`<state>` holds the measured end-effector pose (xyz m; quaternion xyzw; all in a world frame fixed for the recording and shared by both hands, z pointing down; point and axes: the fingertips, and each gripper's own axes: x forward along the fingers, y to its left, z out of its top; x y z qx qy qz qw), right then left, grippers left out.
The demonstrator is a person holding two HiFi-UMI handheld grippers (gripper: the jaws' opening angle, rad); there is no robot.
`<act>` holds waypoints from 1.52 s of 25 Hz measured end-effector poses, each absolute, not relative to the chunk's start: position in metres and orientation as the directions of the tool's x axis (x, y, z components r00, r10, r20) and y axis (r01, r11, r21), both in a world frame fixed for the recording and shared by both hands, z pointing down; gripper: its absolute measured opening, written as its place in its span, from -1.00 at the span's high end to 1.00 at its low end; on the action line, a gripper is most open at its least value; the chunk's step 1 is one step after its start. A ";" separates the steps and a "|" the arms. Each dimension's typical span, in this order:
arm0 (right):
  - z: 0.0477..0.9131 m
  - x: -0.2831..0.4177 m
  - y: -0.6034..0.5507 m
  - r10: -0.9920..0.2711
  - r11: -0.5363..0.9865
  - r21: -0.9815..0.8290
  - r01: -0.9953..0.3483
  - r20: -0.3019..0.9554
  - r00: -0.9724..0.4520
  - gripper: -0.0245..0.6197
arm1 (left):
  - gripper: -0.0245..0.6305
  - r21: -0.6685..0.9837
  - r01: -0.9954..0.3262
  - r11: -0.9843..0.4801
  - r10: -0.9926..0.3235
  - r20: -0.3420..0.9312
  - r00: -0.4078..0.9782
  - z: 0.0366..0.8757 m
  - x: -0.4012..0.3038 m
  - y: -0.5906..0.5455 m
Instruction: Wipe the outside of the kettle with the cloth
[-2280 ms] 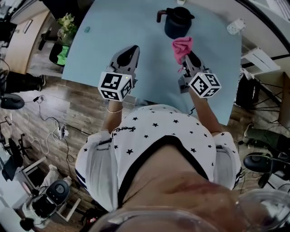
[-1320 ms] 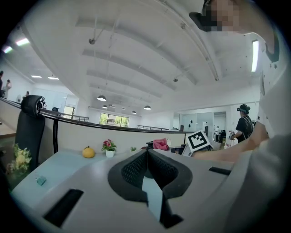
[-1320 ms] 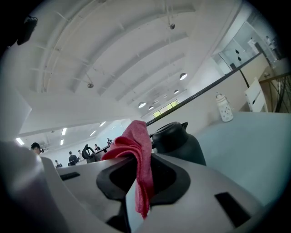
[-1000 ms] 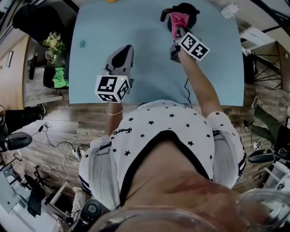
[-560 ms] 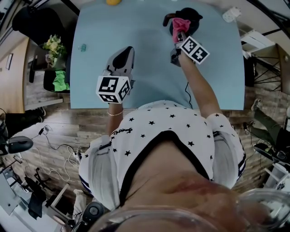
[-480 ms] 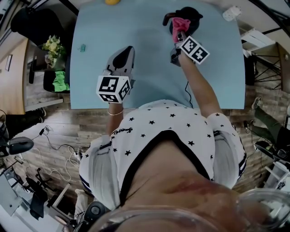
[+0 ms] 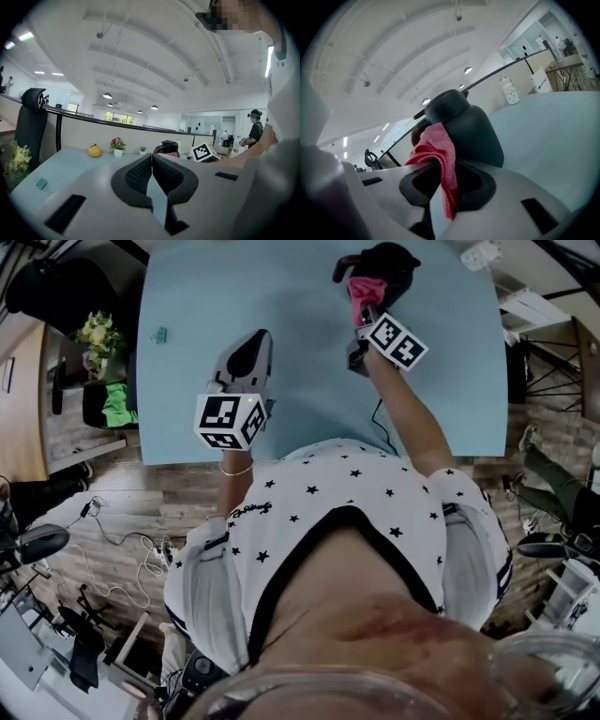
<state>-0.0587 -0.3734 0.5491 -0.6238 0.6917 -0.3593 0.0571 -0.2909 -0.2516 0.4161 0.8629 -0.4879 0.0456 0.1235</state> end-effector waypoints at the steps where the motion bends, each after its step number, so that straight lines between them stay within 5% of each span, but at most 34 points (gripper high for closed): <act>1: 0.553 -0.059 -0.373 -0.901 -0.044 -0.566 -0.823 0.378 -0.212 0.71 | 0.84 0.170 -0.854 -0.492 -0.830 0.202 0.519 0.417 -0.292 -0.252; 26: 0.631 -0.064 -0.372 -0.821 -0.186 -0.556 -0.810 0.540 -0.183 0.71 | 0.84 0.180 -0.864 -0.471 -0.833 0.232 0.502 0.431 -0.302 -0.261; 38: 0.603 -0.082 -0.358 -0.830 -0.026 -0.524 -0.851 0.486 -0.274 0.71 | 0.84 0.170 -0.861 -0.479 -0.830 0.231 0.508 0.427 -0.299 -0.256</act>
